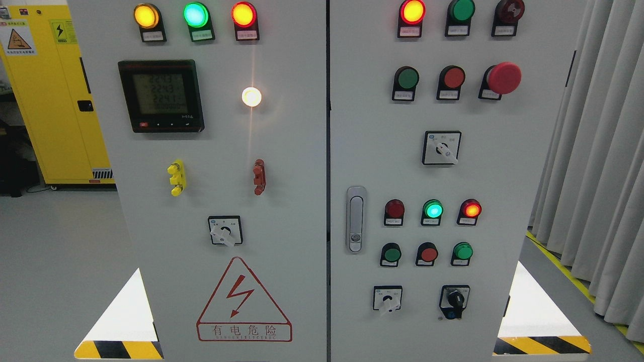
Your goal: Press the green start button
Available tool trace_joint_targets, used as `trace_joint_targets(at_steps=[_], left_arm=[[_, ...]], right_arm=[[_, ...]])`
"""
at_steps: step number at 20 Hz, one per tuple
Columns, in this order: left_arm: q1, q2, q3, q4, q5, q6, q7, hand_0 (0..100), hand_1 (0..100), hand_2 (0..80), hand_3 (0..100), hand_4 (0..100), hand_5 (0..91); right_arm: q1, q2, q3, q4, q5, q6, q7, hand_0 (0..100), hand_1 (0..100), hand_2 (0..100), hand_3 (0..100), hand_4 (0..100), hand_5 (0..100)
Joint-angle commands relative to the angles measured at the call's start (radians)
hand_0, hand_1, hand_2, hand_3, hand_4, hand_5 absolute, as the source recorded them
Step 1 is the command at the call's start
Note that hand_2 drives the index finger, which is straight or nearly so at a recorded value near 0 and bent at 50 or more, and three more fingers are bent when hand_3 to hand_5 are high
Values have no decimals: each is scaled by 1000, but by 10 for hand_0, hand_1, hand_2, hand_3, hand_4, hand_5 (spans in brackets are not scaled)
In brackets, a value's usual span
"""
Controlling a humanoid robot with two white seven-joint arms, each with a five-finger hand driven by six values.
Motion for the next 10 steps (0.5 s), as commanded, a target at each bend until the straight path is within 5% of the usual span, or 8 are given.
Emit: trace_joint_targets(at_steps=[1, 6, 10], left_arm=[[-28, -22, -2, -28, -1, 1, 0, 120, 556, 0, 0, 0, 0], [-26, -22, -2, -28, -1, 1, 0, 120, 556, 0, 0, 0, 0], [-26, -22, -2, -28, -1, 1, 0, 120, 556, 0, 0, 0, 0]], right_arm=[[-69, -19, 57, -404, 96, -29, 11, 137, 430, 0, 302, 301, 152], [-151, -19, 52, -432, 240, -166, 15, 151, 482, 0, 421, 428, 307], [-233, -17, 34, -439, 351, -186, 12, 166, 515, 0, 522, 520, 421]])
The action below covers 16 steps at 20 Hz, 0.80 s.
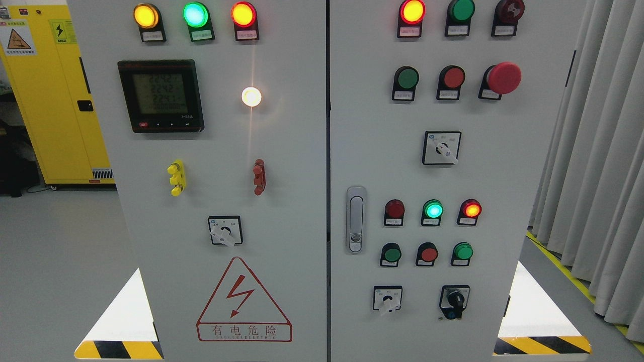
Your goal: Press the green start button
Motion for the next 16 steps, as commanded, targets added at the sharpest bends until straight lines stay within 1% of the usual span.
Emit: trace_joint_targets(at_steps=[1, 2, 3, 6, 8, 11, 13, 14, 16], left_arm=[[-28, -9, -1, -28, 0, 1, 0, 120, 556, 0, 0, 0, 0], [-26, -9, -1, -28, 0, 1, 0, 120, 556, 0, 0, 0, 0], [-26, -9, -1, -28, 0, 1, 0, 120, 556, 0, 0, 0, 0], [-26, -9, -1, -28, 0, 1, 0, 120, 556, 0, 0, 0, 0], [-28, -9, -1, -28, 0, 1, 0, 120, 556, 0, 0, 0, 0], [-26, -9, -1, -28, 0, 1, 0, 120, 556, 0, 0, 0, 0], [-28, -9, -1, -28, 0, 1, 0, 120, 556, 0, 0, 0, 0], [-26, -9, -1, -28, 0, 1, 0, 120, 556, 0, 0, 0, 0], [-26, -9, -1, -28, 0, 1, 0, 120, 556, 0, 0, 0, 0]], right_arm=[[-110, -6, -5, -193, 173, -31, -7, 172, 539, 0, 614, 631, 588], [-121, -6, -16, -199, 207, -40, -9, 177, 555, 0, 635, 661, 623], [-132, -6, -28, -207, 236, -52, -9, 191, 572, 0, 692, 709, 668], [-170, -6, -43, -219, 309, -93, -10, 226, 590, 0, 735, 745, 705], [-208, -6, -43, -219, 362, -97, -12, 236, 604, 0, 749, 773, 736], [-259, -6, -46, -213, 458, -94, -12, 250, 616, 0, 752, 783, 764], [-288, -6, -62, -195, 503, -91, -15, 264, 624, 0, 743, 782, 766], [-302, -6, -66, -182, 521, -89, -24, 268, 624, 0, 741, 781, 766], [-325, -6, -66, -164, 558, -86, -62, 281, 626, 0, 745, 784, 765]])
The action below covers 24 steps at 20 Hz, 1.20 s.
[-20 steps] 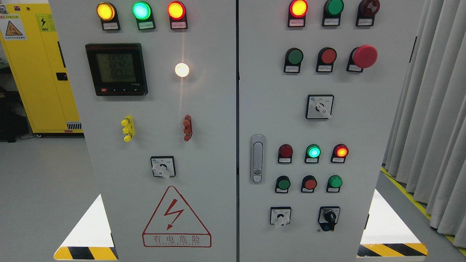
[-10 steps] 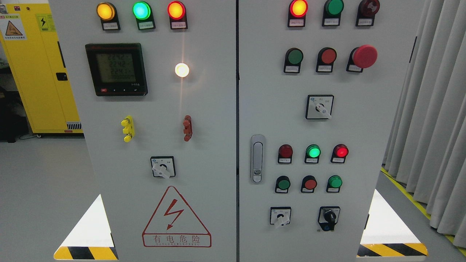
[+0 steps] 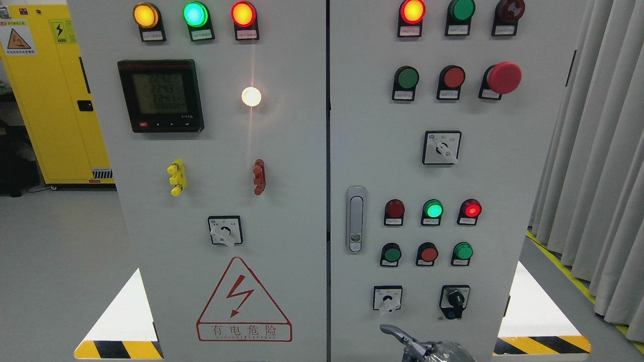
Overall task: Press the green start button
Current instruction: 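Raise the right hand toward the green button in the lowest button row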
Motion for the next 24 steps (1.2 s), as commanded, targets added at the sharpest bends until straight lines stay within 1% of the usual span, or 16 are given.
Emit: trace_joint_targets(at_steps=[1, 3, 5, 6, 11, 15, 18, 24], left_arm=[[-28, -2, 0, -28, 0, 1, 0, 120, 556, 0, 0, 0, 0], [-26, -2, 0, -28, 0, 1, 0, 120, 556, 0, 0, 0, 0], [-28, -2, 0, -28, 0, 1, 0, 120, 556, 0, 0, 0, 0], [-26, -2, 0, -28, 0, 1, 0, 120, 556, 0, 0, 0, 0], [-26, -2, 0, -28, 0, 1, 0, 120, 556, 0, 0, 0, 0], [-26, -2, 0, -28, 0, 1, 0, 120, 556, 0, 0, 0, 0], [-26, -2, 0, -28, 0, 1, 0, 120, 556, 0, 0, 0, 0], [-28, -2, 0, -28, 0, 1, 0, 120, 556, 0, 0, 0, 0]], right_arm=[[-90, -1, -30, -3, 147, 9, -43, 282, 626, 0, 745, 784, 765], [-116, 5, -30, 2, 185, 38, -50, 293, 630, 0, 745, 777, 764], [-140, 2, -23, 3, 191, 77, -47, 319, 636, 0, 744, 774, 764], [-145, 0, -20, 12, 191, 83, -45, 328, 638, 0, 744, 774, 764], [-150, 2, -16, 57, 216, 83, -47, 353, 641, 0, 742, 776, 764], [-186, 3, 1, 75, 217, 85, -47, 364, 643, 0, 742, 775, 763], [-189, 3, 12, 86, 219, 86, -47, 366, 643, 0, 739, 775, 762], [-208, -1, 12, 124, 230, 86, -51, 371, 643, 0, 740, 770, 759]])
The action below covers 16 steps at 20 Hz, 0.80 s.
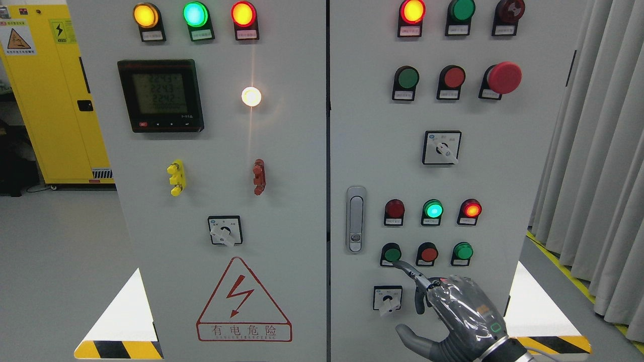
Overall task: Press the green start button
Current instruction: 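Raise the right hand toward the green button in the lowest button row, then press the green push button with the right index finger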
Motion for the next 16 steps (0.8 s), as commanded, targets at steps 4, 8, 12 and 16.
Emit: trace_joint_targets(at_steps=[4, 8, 12, 16], left_arm=[[-28, 0, 0, -28, 0, 1, 0, 120, 556, 0, 0, 0, 0], [-26, 0, 0, -28, 0, 1, 0, 120, 556, 0, 0, 0, 0], [-28, 0, 0, -28, 0, 1, 0, 120, 556, 0, 0, 0, 0], [-28, 0, 0, -28, 0, 1, 0, 120, 556, 0, 0, 0, 0]], right_arm=[[-27, -3, 11, 55, 9, 0, -4, 374, 643, 0, 737, 769, 757], [-41, -4, 11, 67, 9, 0, -4, 376, 642, 0, 739, 769, 757], [-44, -4, 9, 78, 9, 0, -4, 379, 641, 0, 738, 769, 757], [-50, -4, 9, 95, 9, 4, -4, 381, 641, 0, 739, 768, 757]])
